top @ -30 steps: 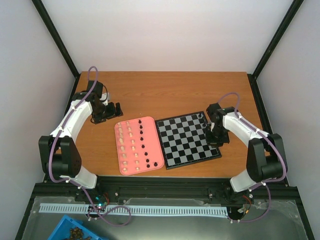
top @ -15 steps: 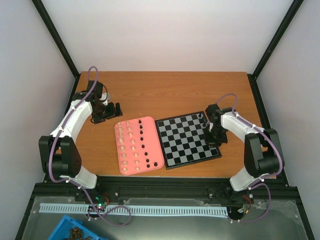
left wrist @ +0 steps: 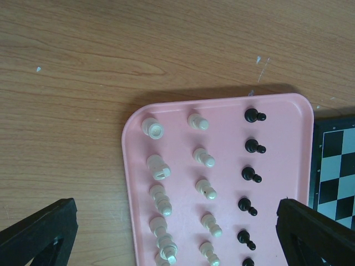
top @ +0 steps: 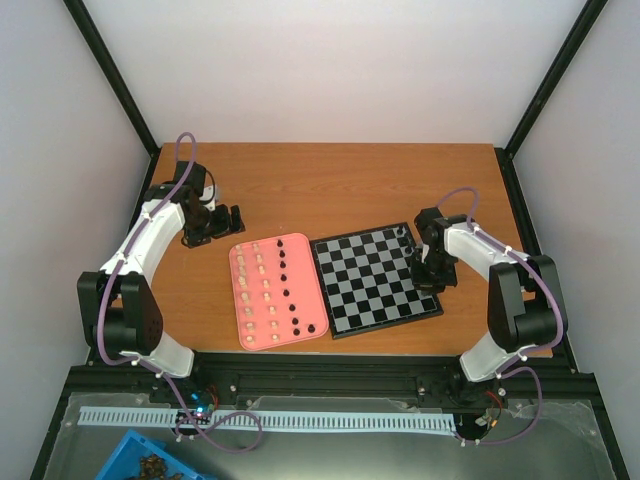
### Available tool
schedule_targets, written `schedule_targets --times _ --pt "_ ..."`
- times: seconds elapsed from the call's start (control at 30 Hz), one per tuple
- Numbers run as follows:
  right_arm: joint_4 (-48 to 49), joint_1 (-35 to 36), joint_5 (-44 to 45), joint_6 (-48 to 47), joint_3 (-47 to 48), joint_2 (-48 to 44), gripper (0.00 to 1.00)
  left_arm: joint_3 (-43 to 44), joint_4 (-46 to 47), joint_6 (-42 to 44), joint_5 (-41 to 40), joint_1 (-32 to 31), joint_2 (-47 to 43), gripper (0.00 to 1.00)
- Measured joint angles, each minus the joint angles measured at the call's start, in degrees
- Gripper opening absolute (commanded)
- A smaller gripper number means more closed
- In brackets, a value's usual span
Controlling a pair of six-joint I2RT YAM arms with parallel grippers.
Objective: Set up the chess pieces on the board
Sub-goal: Place the chess piece on the chessboard, then pick up the chess piece from the storage box.
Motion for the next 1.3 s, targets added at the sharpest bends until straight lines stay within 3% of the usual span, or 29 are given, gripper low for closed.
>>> schedule_targets --times 0.33,0.57,0.7,0.9,1.13,1.3 --pt "-0.3 0.0 -0.8 -0.5 0.0 -0.6 0.41 0.0 0.0 0.0 0.0 0.0 0.0 1.0" --pt "-2.5 0.0 -1.5 0.4 0.6 -5.6 0.47 0.0 0.0 0.0 0.0 0.0 0.0 1.0" --pt "-5.4 1.1 -0.4 1.9 4.0 -9.6 0.57 0.0 0.0 0.0 -0.1 0.0 0.0 1.0" --pt "-7.9 12.9 1.7 3.7 16.4 -9.2 0.62 0.2 -0.1 0.0 0.0 0.0 0.4 1.0" --pt "-5.7 31.9 1.7 3.6 29.6 6.1 0.62 0.7 -0.1 0.0 -0.2 0.0 0.8 1.0" --pt "-3.4 41.7 -2.1 2.1 31.8 14.4 0.6 0.7 -0.1 0.0 -0.2 0.0 0.8 1.0"
